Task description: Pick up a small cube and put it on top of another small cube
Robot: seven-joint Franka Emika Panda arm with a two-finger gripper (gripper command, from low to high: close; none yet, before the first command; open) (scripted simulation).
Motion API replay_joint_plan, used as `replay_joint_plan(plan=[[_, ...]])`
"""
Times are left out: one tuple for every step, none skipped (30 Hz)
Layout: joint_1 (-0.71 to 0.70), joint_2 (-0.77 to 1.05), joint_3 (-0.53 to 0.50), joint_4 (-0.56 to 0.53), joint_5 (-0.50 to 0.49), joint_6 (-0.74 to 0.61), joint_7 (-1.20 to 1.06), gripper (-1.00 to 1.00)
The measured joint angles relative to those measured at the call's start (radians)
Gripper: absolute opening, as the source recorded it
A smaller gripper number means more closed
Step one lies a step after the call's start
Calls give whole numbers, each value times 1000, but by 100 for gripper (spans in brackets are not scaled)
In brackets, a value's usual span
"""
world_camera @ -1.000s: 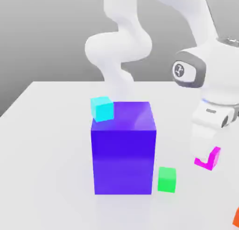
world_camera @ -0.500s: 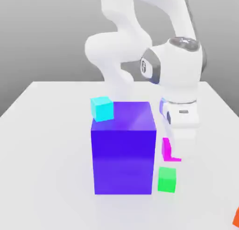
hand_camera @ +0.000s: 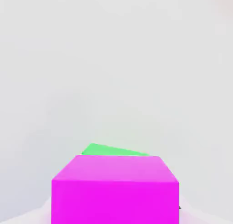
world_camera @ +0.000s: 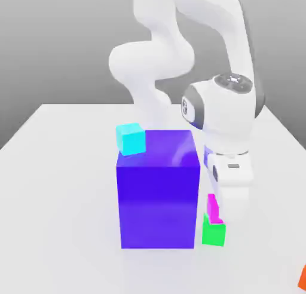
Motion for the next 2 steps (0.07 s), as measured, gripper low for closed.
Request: replay_joint_plan(plan=[[2,11,-5,-2,-9,13,7,100],[2,11,-5,-2,-9,13,7,100]])
